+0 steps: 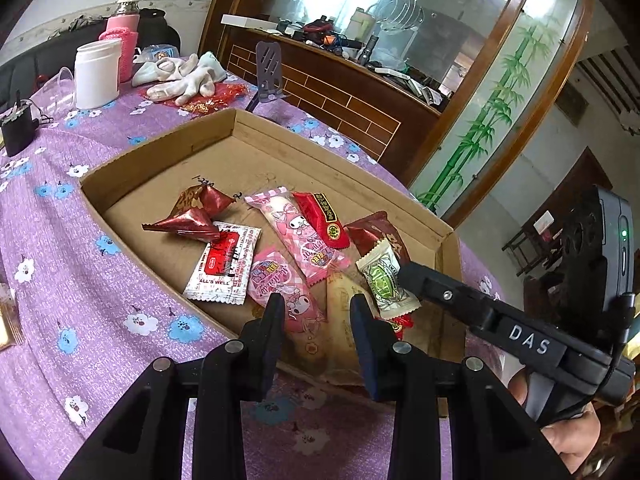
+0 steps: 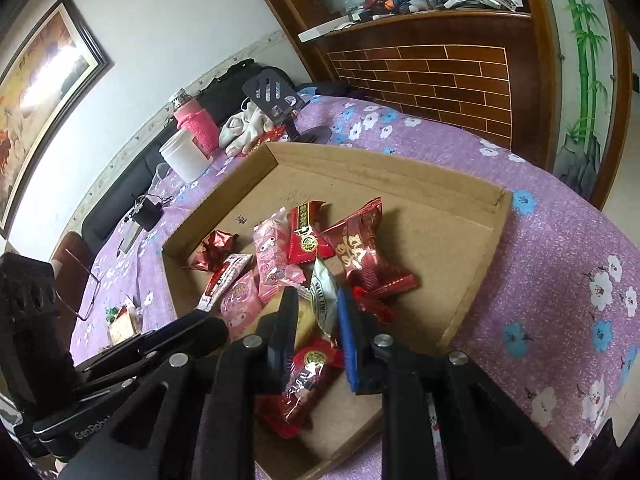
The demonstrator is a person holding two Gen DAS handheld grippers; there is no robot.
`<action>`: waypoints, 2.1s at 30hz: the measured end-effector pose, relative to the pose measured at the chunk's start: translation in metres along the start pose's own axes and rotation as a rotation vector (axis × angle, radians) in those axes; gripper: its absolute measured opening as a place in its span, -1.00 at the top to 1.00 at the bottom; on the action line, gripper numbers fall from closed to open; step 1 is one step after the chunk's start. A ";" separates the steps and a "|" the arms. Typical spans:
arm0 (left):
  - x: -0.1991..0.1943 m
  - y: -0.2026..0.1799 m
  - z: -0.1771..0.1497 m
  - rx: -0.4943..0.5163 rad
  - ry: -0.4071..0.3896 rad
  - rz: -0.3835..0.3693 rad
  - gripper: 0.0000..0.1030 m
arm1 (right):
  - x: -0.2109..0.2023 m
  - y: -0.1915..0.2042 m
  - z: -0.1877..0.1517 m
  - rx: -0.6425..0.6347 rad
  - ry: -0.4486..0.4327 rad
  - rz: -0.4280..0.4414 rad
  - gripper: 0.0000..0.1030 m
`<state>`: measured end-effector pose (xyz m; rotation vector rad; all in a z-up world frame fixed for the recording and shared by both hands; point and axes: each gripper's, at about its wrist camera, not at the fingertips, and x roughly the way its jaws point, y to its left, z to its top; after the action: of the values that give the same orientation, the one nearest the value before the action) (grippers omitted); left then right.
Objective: Organize snacks
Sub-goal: 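Carry the biscuit pack and green candy to the tray and open both grippers, then move both open grippers back toward the remaining snacks on the table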
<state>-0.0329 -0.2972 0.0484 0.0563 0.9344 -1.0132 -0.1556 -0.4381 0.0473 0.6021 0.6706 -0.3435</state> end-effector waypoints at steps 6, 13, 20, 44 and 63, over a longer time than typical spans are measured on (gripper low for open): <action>-0.007 -0.009 -0.001 0.034 -0.024 0.022 0.33 | -0.010 0.002 0.002 0.003 -0.024 0.006 0.57; -0.021 -0.018 -0.004 0.095 -0.080 0.177 0.31 | -0.021 0.017 0.001 -0.036 -0.037 0.016 0.50; -0.049 -0.002 -0.009 0.118 -0.109 0.309 0.28 | -0.034 0.036 -0.006 -0.084 -0.051 0.016 0.42; -0.109 0.074 -0.055 0.106 -0.226 0.570 0.13 | 0.014 0.151 -0.077 -0.367 0.117 0.058 0.37; -0.107 0.094 -0.056 0.008 -0.184 0.534 0.14 | 0.056 0.169 -0.089 -0.388 0.179 0.030 0.37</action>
<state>-0.0196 -0.1454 0.0527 0.2053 0.6930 -0.5163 -0.0758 -0.2578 0.0232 0.2732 0.8731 -0.1250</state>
